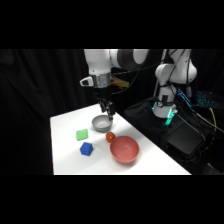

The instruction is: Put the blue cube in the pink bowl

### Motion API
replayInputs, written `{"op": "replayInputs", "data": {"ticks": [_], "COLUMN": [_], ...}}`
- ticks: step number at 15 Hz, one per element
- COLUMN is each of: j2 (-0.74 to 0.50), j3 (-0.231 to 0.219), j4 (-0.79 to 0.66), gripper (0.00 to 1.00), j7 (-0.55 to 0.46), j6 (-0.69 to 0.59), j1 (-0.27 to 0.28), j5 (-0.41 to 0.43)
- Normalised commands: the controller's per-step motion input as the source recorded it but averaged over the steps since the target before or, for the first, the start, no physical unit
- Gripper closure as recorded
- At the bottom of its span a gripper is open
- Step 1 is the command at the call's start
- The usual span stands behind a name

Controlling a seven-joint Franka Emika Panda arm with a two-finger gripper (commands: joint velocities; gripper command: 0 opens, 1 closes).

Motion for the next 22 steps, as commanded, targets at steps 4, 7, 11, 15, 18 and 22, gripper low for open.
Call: {"op": "replayInputs", "data": {"ticks": [4,7,11,15,18,22], "j2": [0.05,0.19,0.38,0.47,0.4,0.28], "j3": [0.015,0.006,-0.012,-0.03,-0.025,-0.002], "j4": [0.12,0.37,0.59,0.72,0.68,0.46], "gripper": [0.0,0.0,0.0,0.0,0.0,0.0], "j7": [0.06,0.11,0.08,0.08,0.16,0.23], "j6": [-0.09,-0.21,-0.3,-0.32,-0.25,-0.06], "j1": [-0.015,-0.015,-0.031,-0.052,-0.042,-0.024], "j5": [0.008,0.002,0.013,0.047,0.109,0.202]}}
